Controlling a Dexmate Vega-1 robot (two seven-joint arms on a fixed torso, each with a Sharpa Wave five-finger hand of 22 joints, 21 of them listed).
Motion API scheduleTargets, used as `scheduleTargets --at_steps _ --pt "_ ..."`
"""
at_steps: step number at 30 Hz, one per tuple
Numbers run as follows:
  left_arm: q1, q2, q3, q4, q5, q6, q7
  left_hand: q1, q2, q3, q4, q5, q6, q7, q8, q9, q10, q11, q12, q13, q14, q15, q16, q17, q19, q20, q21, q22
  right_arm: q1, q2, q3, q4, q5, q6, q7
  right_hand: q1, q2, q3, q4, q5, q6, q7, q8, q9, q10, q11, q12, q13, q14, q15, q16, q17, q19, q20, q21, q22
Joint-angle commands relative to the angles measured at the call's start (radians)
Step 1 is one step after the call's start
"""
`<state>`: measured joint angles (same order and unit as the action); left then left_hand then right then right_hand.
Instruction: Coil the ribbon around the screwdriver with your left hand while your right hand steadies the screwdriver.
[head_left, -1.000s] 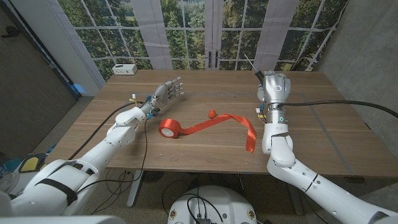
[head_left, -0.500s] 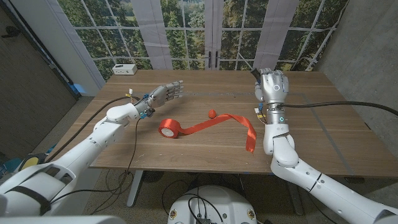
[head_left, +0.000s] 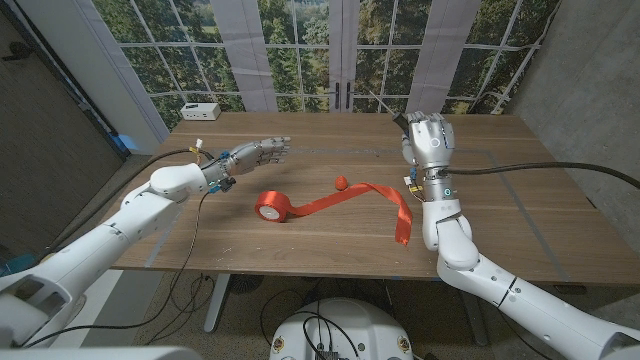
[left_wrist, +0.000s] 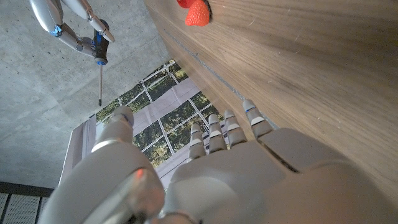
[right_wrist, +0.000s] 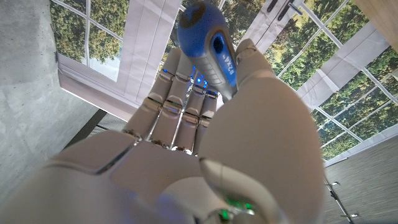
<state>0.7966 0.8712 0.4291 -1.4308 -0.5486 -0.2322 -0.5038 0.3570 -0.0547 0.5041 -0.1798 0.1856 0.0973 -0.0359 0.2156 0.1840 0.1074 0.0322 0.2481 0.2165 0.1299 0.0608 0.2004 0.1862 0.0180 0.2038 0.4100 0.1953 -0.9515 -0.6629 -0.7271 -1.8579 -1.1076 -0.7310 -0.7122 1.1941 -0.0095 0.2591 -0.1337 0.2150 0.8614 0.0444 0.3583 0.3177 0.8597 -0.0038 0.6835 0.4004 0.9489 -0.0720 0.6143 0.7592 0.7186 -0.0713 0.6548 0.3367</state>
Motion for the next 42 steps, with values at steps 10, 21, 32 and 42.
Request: scheduleTargets --at_steps 10,21,32,42 --pt "0.131 0.246 -0.088 -0.217 0.07 -0.003 0.038 0.056 -0.099 -0.043 -0.003 0.044 0.02 0.001 0.008 0.004 0.005 -0.012 0.001 0.004 -0.006 -0.019 0.001 0.002 0.022 0.001 -0.009 0.0 0.001 0.041 -0.029 -0.001 -0.051 -0.038 0.028 0.132 0.126 -0.011 0.005 0.011 0.167 -0.144 -0.012 -0.007 0.075 -0.053 -0.004 0.044 0.092 -0.158 -0.026 -0.002 0.001 -0.135 0.032 0.006" --pt "0.183 0.353 -0.126 -0.29 0.139 0.02 0.078 0.159 -0.131 -0.078 -0.004 0.105 0.025 0.004 0.006 0.006 0.006 -0.056 -0.003 0.004 -0.023 -0.03 -0.005 0.001 0.044 -0.006 -0.015 -0.002 -0.002 0.058 -0.041 -0.015 -0.088 -0.061 0.041 0.134 0.128 -0.016 0.006 0.01 0.17 -0.142 -0.016 -0.012 0.077 -0.053 -0.007 0.045 0.103 -0.158 -0.038 -0.003 -0.003 -0.134 0.046 0.006" --pt "0.254 0.494 -0.17 -0.451 0.261 0.157 0.183 0.312 -0.106 -0.092 0.002 0.153 0.009 -0.032 -0.003 0.01 -0.034 -0.124 -0.018 0.008 -0.098 -0.019 -0.02 -0.001 0.03 -0.023 -0.037 -0.002 -0.005 0.077 -0.047 -0.022 -0.11 -0.071 0.043 0.137 0.13 -0.023 0.007 0.008 0.174 -0.141 -0.022 -0.017 0.081 -0.052 -0.011 0.044 0.113 -0.158 -0.051 -0.002 -0.008 -0.133 0.064 0.005" --pt "0.181 0.501 -0.129 -0.512 0.329 0.222 0.097 0.387 -0.085 -0.095 0.009 0.15 0.032 -0.077 0.006 0.012 -0.026 -0.154 -0.012 0.011 -0.125 -0.035 -0.016 -0.002 0.029 -0.049 -0.047 -0.002 -0.013 0.086 -0.046 -0.023 -0.116 -0.07 0.029 0.138 0.131 -0.027 0.009 0.007 0.176 -0.141 -0.026 -0.021 0.082 -0.052 -0.014 0.044 0.119 -0.157 -0.061 -0.001 -0.013 -0.132 0.076 0.004"
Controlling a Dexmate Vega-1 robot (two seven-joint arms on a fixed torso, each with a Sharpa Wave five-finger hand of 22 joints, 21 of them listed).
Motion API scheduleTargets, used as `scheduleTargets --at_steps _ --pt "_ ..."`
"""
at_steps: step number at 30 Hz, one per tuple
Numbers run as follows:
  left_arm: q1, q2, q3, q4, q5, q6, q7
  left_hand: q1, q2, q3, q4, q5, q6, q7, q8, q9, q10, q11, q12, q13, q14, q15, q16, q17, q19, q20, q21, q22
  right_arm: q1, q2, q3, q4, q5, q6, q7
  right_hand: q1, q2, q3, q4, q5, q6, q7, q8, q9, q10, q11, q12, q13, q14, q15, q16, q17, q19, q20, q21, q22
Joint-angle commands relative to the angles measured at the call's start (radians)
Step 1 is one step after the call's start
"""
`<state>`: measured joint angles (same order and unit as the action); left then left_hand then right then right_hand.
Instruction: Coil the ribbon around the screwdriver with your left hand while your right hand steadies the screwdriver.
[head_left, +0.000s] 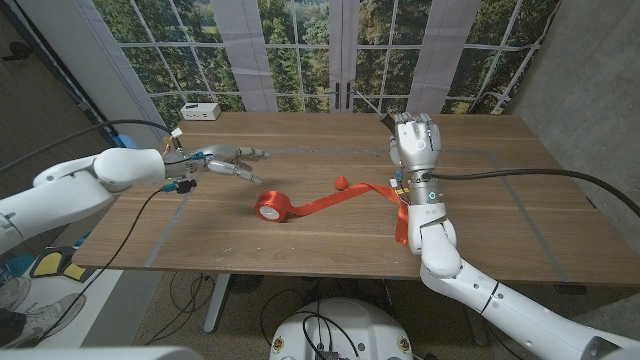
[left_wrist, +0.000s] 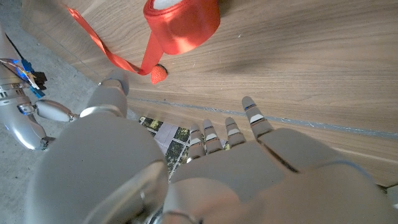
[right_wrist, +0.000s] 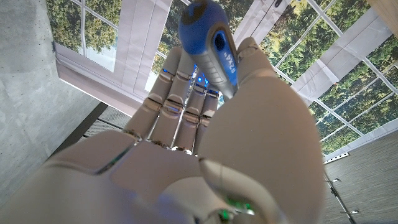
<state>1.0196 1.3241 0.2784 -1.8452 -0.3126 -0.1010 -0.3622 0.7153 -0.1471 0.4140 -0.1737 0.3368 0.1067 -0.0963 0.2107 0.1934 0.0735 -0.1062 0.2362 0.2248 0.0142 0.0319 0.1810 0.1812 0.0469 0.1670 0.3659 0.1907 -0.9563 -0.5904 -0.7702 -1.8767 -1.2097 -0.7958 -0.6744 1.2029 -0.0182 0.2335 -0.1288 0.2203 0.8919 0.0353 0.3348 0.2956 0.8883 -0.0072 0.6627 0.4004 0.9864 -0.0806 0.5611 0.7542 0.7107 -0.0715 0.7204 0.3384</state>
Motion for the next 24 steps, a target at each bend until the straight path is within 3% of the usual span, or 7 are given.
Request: scheduleTargets --at_steps 1,8,17,18,21,24 --pt "-0.052 0.048 0.027 -0.103 0.1 0.102 -0.056 0.034 0.01 -0.005 0.004 -0.003 0.024 -0.016 0.012 0.003 0.008 -0.016 0.0 0.003 -0.012 -0.006 0.003 0.003 0.0 -0.015 -0.004 0.003 -0.009 0.014 -0.003 -0.005 -0.017 -0.008 -0.009 0.13 0.14 -0.002 0.004 0.002 0.146 -0.132 -0.002 0.001 0.055 -0.048 0.007 0.044 0.083 -0.149 -0.009 0.004 -0.005 -0.132 0.012 0.002" --pt "-0.123 0.034 0.068 -0.131 0.158 0.146 -0.141 0.066 0.024 -0.005 0.007 -0.016 0.056 -0.029 0.022 0.004 0.031 -0.022 0.01 0.005 -0.015 -0.008 0.007 0.002 0.005 -0.022 -0.007 0.003 -0.02 0.018 0.002 -0.007 -0.017 -0.014 -0.019 0.132 0.143 -0.005 0.004 0.001 0.149 -0.131 -0.005 -0.002 0.058 -0.048 0.003 0.043 0.089 -0.149 -0.017 0.005 -0.01 -0.131 0.023 0.0" --pt "-0.167 0.033 0.1 -0.198 0.249 0.264 -0.168 0.096 0.035 -0.006 0.008 -0.028 0.077 -0.035 0.028 0.005 0.049 -0.026 0.017 0.007 -0.018 -0.014 0.008 0.001 0.017 -0.03 -0.007 0.003 -0.019 0.019 0.004 -0.006 -0.014 -0.009 -0.017 0.134 0.143 -0.009 0.004 0.0 0.15 -0.133 -0.009 -0.005 0.061 -0.045 0.0 0.043 0.095 -0.149 -0.024 0.007 -0.012 -0.131 0.034 -0.003" --pt "-0.174 0.034 0.112 -0.229 0.296 0.313 -0.163 0.097 0.035 -0.006 0.008 -0.028 0.077 -0.036 0.028 0.005 0.05 -0.027 0.017 0.007 -0.018 -0.015 0.008 0.001 0.018 -0.03 -0.007 0.003 -0.018 0.019 0.005 -0.007 -0.011 -0.007 -0.015 0.134 0.144 -0.009 0.004 0.0 0.15 -0.133 -0.009 -0.006 0.06 -0.046 0.0 0.044 0.096 -0.148 -0.025 0.007 -0.013 -0.131 0.036 -0.003" --pt "-0.203 0.016 0.136 -0.225 0.316 0.317 -0.208 0.109 0.042 -0.006 0.01 -0.034 0.08 -0.033 0.027 0.006 0.053 -0.026 0.019 0.008 -0.007 -0.003 0.013 0.001 0.017 -0.029 -0.009 0.003 -0.014 0.019 0.003 -0.005 -0.016 -0.008 -0.011 0.135 0.144 -0.01 0.004 0.0 0.15 -0.132 -0.01 -0.006 0.061 -0.045 0.0 0.044 0.097 -0.149 -0.028 0.008 -0.014 -0.131 0.039 -0.004" --pt "-0.195 0.02 0.141 -0.261 0.362 0.361 -0.183 0.119 0.047 -0.008 0.012 -0.042 0.085 -0.031 0.027 0.006 0.071 -0.025 0.026 0.009 0.006 -0.001 0.019 0.001 0.018 -0.027 -0.011 0.003 -0.013 0.019 0.005 -0.005 -0.011 -0.004 -0.013 0.135 0.144 -0.012 0.005 0.0 0.151 -0.132 -0.011 -0.007 0.062 -0.045 -0.002 0.044 0.098 -0.148 -0.03 0.009 -0.016 -0.131 0.042 -0.005"
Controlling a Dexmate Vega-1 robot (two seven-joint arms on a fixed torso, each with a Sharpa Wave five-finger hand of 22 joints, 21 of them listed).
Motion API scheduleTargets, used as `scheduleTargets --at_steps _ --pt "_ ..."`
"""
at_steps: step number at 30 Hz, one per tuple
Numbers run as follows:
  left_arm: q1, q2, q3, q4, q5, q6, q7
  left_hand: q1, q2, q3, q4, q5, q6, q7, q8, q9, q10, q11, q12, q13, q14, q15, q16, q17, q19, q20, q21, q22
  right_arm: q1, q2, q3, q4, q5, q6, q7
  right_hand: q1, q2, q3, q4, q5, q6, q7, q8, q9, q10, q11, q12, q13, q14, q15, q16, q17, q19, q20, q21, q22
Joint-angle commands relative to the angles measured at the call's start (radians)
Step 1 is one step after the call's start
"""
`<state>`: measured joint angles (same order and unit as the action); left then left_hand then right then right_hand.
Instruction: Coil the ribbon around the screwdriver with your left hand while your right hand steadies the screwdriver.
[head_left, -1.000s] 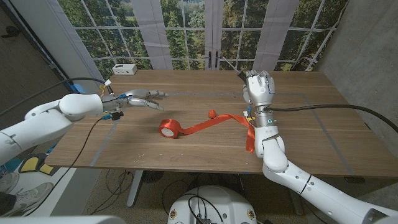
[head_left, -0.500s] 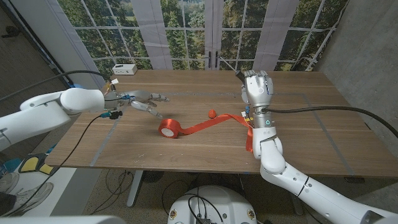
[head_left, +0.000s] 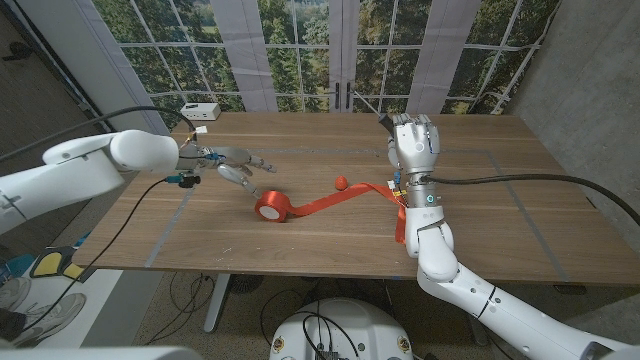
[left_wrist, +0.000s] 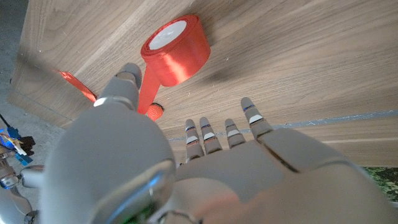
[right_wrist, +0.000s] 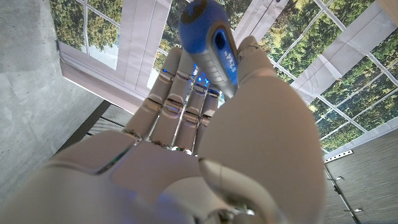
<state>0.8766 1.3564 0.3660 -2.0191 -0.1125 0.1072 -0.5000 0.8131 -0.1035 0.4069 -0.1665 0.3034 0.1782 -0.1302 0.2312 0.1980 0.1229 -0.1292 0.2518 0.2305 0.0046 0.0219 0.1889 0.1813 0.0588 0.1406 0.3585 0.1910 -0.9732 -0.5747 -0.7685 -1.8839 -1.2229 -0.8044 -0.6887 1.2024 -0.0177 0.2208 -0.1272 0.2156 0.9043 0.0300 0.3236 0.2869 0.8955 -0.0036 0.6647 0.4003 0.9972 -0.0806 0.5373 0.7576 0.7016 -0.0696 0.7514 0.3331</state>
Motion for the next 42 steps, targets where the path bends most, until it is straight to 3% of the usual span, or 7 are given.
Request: scheduleTargets --at_steps 1,15,19,26,32,37,42 --pt "-0.051 -0.01 0.057 -0.102 0.181 0.171 -0.04 0.024 0.005 -0.002 0.006 -0.011 0.013 0.006 0.006 0.002 0.023 -0.002 0.011 0.004 0.02 0.013 0.012 0.001 0.007 0.002 -0.004 0.003 0.005 0.006 0.002 0.007 -0.002 0.001 -0.001 0.136 0.143 0.001 0.002 0.004 0.14 -0.126 0.0 0.001 0.056 -0.048 -0.003 0.044 0.088 -0.149 -0.007 0.006 -0.006 -0.132 0.013 0.0" --pt "-0.117 -0.062 0.12 -0.116 0.278 0.188 -0.147 0.036 0.01 -0.015 0.013 -0.031 0.015 0.008 0.001 0.003 0.04 -0.007 0.017 0.008 0.036 -0.006 0.016 0.002 0.014 0.001 -0.007 0.003 -0.002 0.007 0.004 0.0 0.004 0.002 -0.01 0.139 0.145 -0.005 0.003 0.003 0.142 -0.127 -0.005 -0.002 0.06 -0.05 -0.009 0.044 0.095 -0.148 -0.02 0.01 -0.012 -0.132 0.032 -0.006" --pt "-0.109 -0.065 0.15 -0.176 0.409 0.299 -0.128 0.043 0.012 -0.019 0.014 -0.038 0.026 0.001 0.003 0.003 0.054 -0.013 0.022 0.01 0.048 -0.015 0.019 0.002 0.02 -0.004 -0.007 0.003 -0.002 0.005 0.002 0.0 0.006 0.004 -0.002 0.14 0.146 -0.006 0.004 0.003 0.143 -0.126 -0.006 -0.003 0.063 -0.049 -0.01 0.044 0.098 -0.148 -0.022 0.011 -0.013 -0.131 0.037 -0.008" --pt "-0.12 -0.103 0.204 -0.197 0.537 0.336 -0.16 0.056 0.022 -0.024 0.016 -0.052 0.056 -0.008 0.011 0.003 0.09 -0.016 0.036 0.014 0.075 -0.026 0.026 0.002 0.025 -0.004 -0.009 0.004 0.001 0.006 0.002 0.004 0.014 0.014 -0.01 0.141 0.146 -0.009 0.003 0.003 0.143 -0.125 -0.007 -0.003 0.064 -0.049 -0.012 0.046 0.102 -0.148 -0.027 0.013 -0.017 -0.131 0.045 -0.011" --pt "-0.098 -0.112 0.184 -0.18 0.511 0.286 -0.132 0.061 0.026 -0.028 0.017 -0.06 0.06 -0.01 0.01 0.003 0.094 -0.012 0.036 0.016 0.082 -0.029 0.027 0.003 0.028 -0.005 -0.01 0.004 -0.003 0.008 0.004 0.002 0.019 0.01 -0.012 0.142 0.146 -0.012 0.004 0.003 0.143 -0.126 -0.009 -0.002 0.063 -0.05 -0.015 0.048 0.104 -0.148 -0.032 0.015 -0.02 -0.132 0.053 -0.014" --pt "-0.086 -0.13 0.178 -0.153 0.494 0.236 -0.104 0.07 0.035 -0.03 0.018 -0.069 0.068 -0.029 0.01 0.003 0.114 -0.017 0.043 0.018 0.101 -0.044 0.032 0.003 0.04 -0.007 -0.007 0.004 -0.006 0.007 0.003 -0.001 0.013 0.001 -0.005 0.143 0.146 -0.013 0.004 0.003 0.144 -0.127 -0.009 -0.002 0.065 -0.049 -0.015 0.049 0.106 -0.148 -0.035 0.017 -0.022 -0.132 0.057 -0.016" --pt "-0.13 -0.176 0.212 -0.101 0.475 0.167 -0.168 0.085 0.053 -0.028 0.018 -0.079 0.076 -0.042 0.01 0.003 0.133 -0.02 0.048 0.02 0.124 -0.064 0.038 0.003 0.056 -0.006 -0.004 0.005 -0.007 0.008 0.003 0.0 0.011 -0.002 -0.008 0.143 0.147 -0.015 0.005 0.003 0.144 -0.127 -0.01 -0.001 0.067 -0.048 -0.016 0.049 0.107 -0.148 -0.037 0.018 -0.023 -0.132 0.062 -0.018"
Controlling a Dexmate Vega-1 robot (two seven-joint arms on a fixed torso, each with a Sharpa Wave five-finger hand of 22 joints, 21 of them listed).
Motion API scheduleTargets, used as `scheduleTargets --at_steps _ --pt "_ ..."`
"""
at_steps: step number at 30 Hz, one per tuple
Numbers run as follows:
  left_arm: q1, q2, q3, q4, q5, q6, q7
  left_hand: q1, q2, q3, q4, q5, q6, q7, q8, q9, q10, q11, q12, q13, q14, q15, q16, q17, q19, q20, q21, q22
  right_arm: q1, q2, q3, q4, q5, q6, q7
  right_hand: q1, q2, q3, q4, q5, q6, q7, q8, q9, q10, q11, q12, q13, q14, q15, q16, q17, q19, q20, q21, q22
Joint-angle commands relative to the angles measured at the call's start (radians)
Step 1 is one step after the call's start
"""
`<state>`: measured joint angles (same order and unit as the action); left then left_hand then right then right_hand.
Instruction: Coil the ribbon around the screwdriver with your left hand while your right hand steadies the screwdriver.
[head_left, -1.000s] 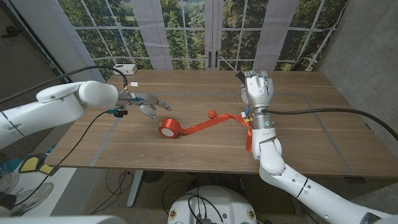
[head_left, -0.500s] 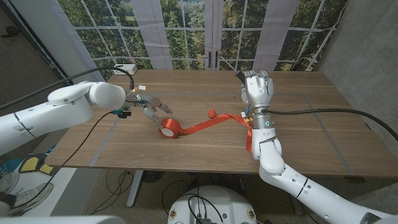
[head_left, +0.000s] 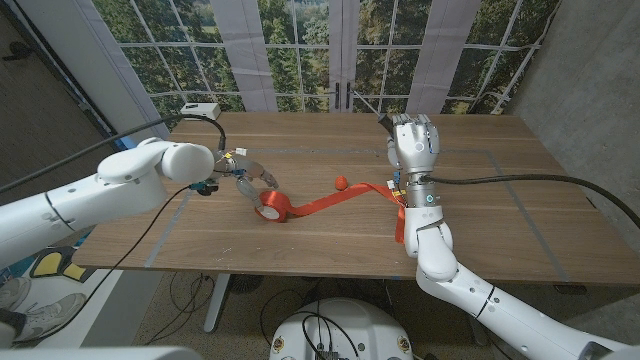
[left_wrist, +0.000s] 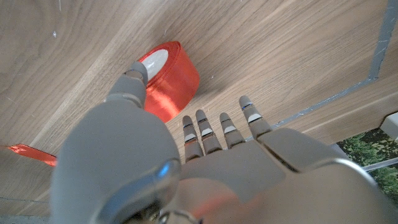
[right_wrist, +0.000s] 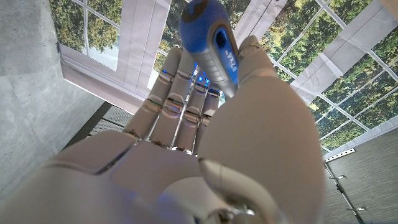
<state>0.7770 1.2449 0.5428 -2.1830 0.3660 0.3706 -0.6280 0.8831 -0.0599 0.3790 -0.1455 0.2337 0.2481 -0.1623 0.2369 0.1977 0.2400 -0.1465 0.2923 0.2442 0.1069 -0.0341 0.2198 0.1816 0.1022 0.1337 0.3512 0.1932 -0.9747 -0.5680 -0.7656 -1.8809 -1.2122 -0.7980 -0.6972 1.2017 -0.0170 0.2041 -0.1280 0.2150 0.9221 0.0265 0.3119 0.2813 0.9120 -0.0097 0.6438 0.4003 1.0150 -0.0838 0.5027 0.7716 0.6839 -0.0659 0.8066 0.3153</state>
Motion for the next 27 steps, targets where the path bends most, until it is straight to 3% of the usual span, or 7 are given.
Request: scheduleTargets --at_steps 1,8,12,14,19,21,27 --pt "-0.022 -0.065 0.035 0.057 0.012 -0.093 -0.021 0.02 0.015 0.0 -0.003 -0.013 0.008 -0.01 0.004 0.003 0.026 0.0 0.01 0.006 0.034 -0.022 0.009 0.002 0.017 0.0 0.004 0.002 -0.006 0.0 0.002 -0.007 0.004 -0.006 0.004 0.144 0.147 0.001 0.006 0.004 0.126 -0.123 0.002 0.004 0.049 -0.043 0.004 0.05 0.089 -0.145 -0.003 0.004 -0.007 -0.136 0.007 -0.001" --pt "-0.038 -0.081 0.049 0.059 0.038 -0.076 -0.056 0.064 0.069 -0.015 -0.004 -0.046 0.099 0.018 0.022 0.003 0.127 -0.005 0.04 0.014 0.26 -0.132 0.073 0.008 0.101 -0.026 0.03 0.006 -0.011 -0.001 0.002 -0.008 0.003 -0.013 0.008 0.144 0.147 -0.001 0.006 0.004 0.128 -0.123 0.002 0.004 0.051 -0.044 0.003 0.051 0.092 -0.145 -0.006 0.006 -0.008 -0.136 0.014 -0.004" --pt "-0.041 -0.091 0.076 0.035 0.136 -0.025 -0.07 0.086 0.097 -0.031 -0.005 -0.051 0.185 0.006 0.042 0.002 0.223 -0.012 0.067 0.02 0.404 -0.17 0.137 0.029 0.172 -0.064 0.063 0.013 -0.011 -0.001 0.003 -0.006 0.006 -0.009 0.0 0.145 0.147 -0.002 0.005 0.004 0.127 -0.123 0.0 0.004 0.052 -0.042 0.001 0.051 0.093 -0.145 -0.009 0.007 -0.01 -0.136 0.018 -0.006" --pt "-0.019 -0.087 0.073 0.018 0.178 -0.007 -0.032 0.106 0.114 -0.04 -0.009 -0.052 0.233 0.012 0.053 0.002 0.281 -0.012 0.088 0.029 0.466 -0.182 0.18 0.053 0.216 -0.089 0.087 0.018 -0.009 0.0 0.002 -0.005 0.006 -0.01 0.002 0.145 0.147 -0.003 0.006 0.004 0.128 -0.123 0.0 0.004 0.052 -0.042 0.001 0.051 0.094 -0.144 -0.01 0.008 -0.011 -0.135 0.02 -0.007" --pt "0.046 -0.095 0.048 0.0 0.234 0.049 0.085 0.271 0.167 -0.054 -0.034 -0.056 0.467 0.043 0.11 0.01 0.483 -0.029 0.236 0.113 0.684 -0.201 0.348 0.191 0.332 -0.117 0.212 0.074 -0.001 -0.001 -0.006 -0.001 -0.009 -0.016 0.019 0.145 0.148 -0.004 0.007 0.004 0.129 -0.123 -0.001 0.004 0.054 -0.041 0.0 0.052 0.095 -0.145 -0.012 0.009 -0.012 -0.135 0.024 -0.009" --pt "0.059 -0.091 0.028 0.007 0.211 0.039 0.106 0.387 0.198 -0.044 -0.034 -0.056 0.611 0.108 0.164 0.031 0.557 -0.006 0.32 0.188 0.78 -0.204 0.408 0.263 0.375 -0.13 0.303 0.12 -0.002 -0.001 -0.003 0.001 -0.002 -0.009 0.013 0.145 0.148 -0.005 0.007 0.004 0.129 -0.123 -0.001 0.003 0.053 -0.043 -0.001 0.053 0.096 -0.145 -0.014 0.01 -0.015 -0.134 0.027 -0.01" --pt "0.196 -0.088 -0.097 0.015 0.097 0.025 0.355 0.43 0.225 -0.045 -0.013 -0.049 0.693 0.139 0.213 0.06 0.603 0.014 0.385 0.278 0.895 -0.202 0.456 0.329 0.45 -0.132 0.436 0.175 -0.001 0.001 -0.005 0.003 -0.005 -0.015 0.017 0.147 0.148 -0.007 0.006 0.004 0.129 -0.124 -0.003 0.004 0.053 -0.043 -0.003 0.055 0.098 -0.145 -0.016 0.012 -0.018 -0.135 0.032 -0.013"
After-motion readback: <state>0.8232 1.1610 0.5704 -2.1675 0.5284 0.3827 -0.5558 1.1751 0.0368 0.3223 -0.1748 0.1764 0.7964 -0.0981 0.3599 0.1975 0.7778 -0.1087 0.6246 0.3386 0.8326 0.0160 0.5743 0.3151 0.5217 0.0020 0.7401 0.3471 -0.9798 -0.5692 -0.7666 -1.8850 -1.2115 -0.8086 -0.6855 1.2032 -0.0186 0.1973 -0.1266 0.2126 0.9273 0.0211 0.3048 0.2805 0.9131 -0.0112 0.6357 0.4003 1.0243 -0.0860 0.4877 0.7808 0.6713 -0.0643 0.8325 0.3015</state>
